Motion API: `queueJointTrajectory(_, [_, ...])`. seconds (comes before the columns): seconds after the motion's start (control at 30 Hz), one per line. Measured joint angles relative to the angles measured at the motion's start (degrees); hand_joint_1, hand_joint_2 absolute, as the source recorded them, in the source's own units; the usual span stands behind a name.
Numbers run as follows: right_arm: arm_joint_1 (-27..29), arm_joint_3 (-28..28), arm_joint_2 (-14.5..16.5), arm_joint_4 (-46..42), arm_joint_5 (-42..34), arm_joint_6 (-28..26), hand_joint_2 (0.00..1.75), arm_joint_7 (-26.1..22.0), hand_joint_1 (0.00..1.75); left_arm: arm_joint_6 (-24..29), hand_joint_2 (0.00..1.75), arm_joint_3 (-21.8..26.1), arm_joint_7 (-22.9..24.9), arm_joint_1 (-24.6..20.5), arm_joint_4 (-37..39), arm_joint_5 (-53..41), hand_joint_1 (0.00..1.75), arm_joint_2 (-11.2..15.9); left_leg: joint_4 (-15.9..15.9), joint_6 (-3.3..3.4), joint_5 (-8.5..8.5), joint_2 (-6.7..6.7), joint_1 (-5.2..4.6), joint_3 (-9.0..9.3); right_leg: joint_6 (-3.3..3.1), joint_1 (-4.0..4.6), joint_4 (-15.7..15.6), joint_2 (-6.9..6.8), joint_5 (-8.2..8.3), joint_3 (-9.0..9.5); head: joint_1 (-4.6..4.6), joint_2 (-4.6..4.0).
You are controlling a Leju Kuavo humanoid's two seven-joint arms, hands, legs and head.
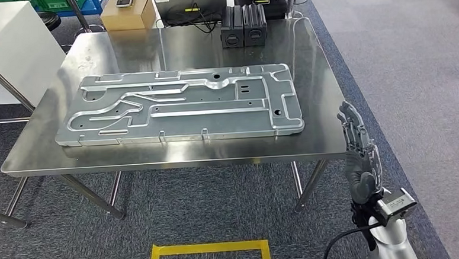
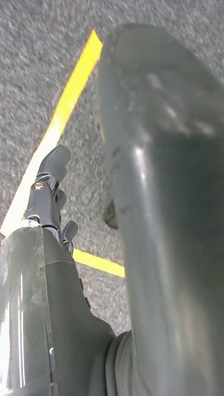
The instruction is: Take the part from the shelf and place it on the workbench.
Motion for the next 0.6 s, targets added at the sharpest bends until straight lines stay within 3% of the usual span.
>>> queueJointTrajectory(0.1, [5.2,-2.9,0.1,0.5,-0.1,-0.1,0.0,-0.7,0.0,-0.2,0.0,0.0,0.0,0.1,0.0,-0.3,0.0,0.0,9.7,-0.56,-8.35,0.05,0.26,-2.39,-0.57,0.23,0.0,-0.37,1.85,-2.21,-0.01,0.0])
queueJointTrajectory(0.13, [6.8,-3.8,0.2,0.7,0.1,0.0,0.0,-0.7,0.0,-0.3,0.0,0.0,0.0,0.1,0.0,-0.4,0.0,0.0,12.8,-0.67,-9.52,0.05,0.29,-2.63,-0.59,0.34,0.1,-0.42,2.51,-3.12,0.0,0.0])
queueJointTrajectory(0.17, [8.2,-4.6,0.5,1.0,0.4,0.1,0.0,-0.8,0.0,-0.4,0.0,0.0,-0.1,0.1,0.0,-0.6,0.0,0.0,14.4,-0.67,-9.31,0.05,0.31,-2.12,-0.59,0.47,0.1,-0.45,3.18,-4.04,0.0,0.0])
queueJointTrajectory(0.2, [9.5,-5.4,0.8,1.2,0.9,0.4,0.0,-0.7,0.0,-0.5,0.0,0.0,-0.2,0.2,0.0,-0.8,0.0,0.0,14.0,-0.51,-8.03,0.05,0.3,-0.64,-0.56,0.61,0.1,-0.46,3.86,-4.94,-0.01,0.0])
queueJointTrajectory(0.27, [11.7,-7.0,1.8,1.5,2.6,1.1,0.0,-0.1,0.0,-0.7,0.0,0.0,-0.4,0.1,0.0,-1.0,0.0,0.1,7.4,0.36,-5.85,0.02,0.11,5.4,-0.45,0.9,0.2,-0.4,5.19,-6.47,-0.01,0.0])
queueJointTrajectory(0.33, [13.3,-8.1,2.8,2.0,4.9,1.5,0.0,0.8,0.0,-1.0,0.0,0.0,-0.6,-0.1,0.0,-1.1,0.0,0.2,-1.5,1.31,-6.75,0.02,-0.35,11.83,-0.07,1.0,0.1,-0.36,6.37,-7.15,0.01,0.0])
queueJointTrajectory(0.37, [13.9,-8.3,3.2,2.5,6.1,1.5,0.0,1.2,0.0,-1.0,0.0,0.0,-0.6,-0.2,0.0,-1.1,0.0,0.3,-4.1,1.68,-7.46,0.01,-0.61,13.54,0.24,0.86,0.0,-0.39,6.91,-7.17,0.02,0.0])
queueJointTrajectory(0.43, [14.9,-8.7,4.0,3.8,8.0,1.5,0.0,2.3,0.0,-1.1,0.0,0.0,-0.6,-0.2,0.0,-1.2,0.0,0.4,-5.6,2.32,-6.77,0.05,-0.89,13.72,0.94,0.54,-0.4,-0.45,8.0,-7.16,0.04,0.0])
queueJointTrajectory(0.47, [15.3,-8.9,4.3,4.9,8.8,1.8,0.0,3.1,0.0,-1.1,0.0,0.0,-0.6,-0.2,0.0,-1.2,0.0,0.4,-6.2,2.72,-5.91,0.2,-0.9,13.4,1.27,0.43,-0.2,-0.34,7.62,-7.37,0.03,0.0])
queueJointTrajectory(0.5, [15.5,-9.3,4.7,6.6,9.6,2.0,0.0,3.9,0.0,-1.1,0.0,0.0,-0.6,-0.2,0.0,-1.2,0.0,0.4,-6.6,3.14,-4.9,0.34,-0.81,12.88,1.54,0.4,0.6,-0.18,6.08,-7.73,0.03,0.0])
queueJointTrajectory(0.6, [15.6,-10.5,5.9,15.2,13.2,1.9,0.0,4.3,0.0,-1.1,0.0,0.0,-0.5,-0.1,0.0,-1.4,0.0,0.3,-7.1,3.66,-2.18,0.59,-0.71,10.14,2.15,0.17,8.9,0.2,-2.85,-9.46,0.03,0.0])
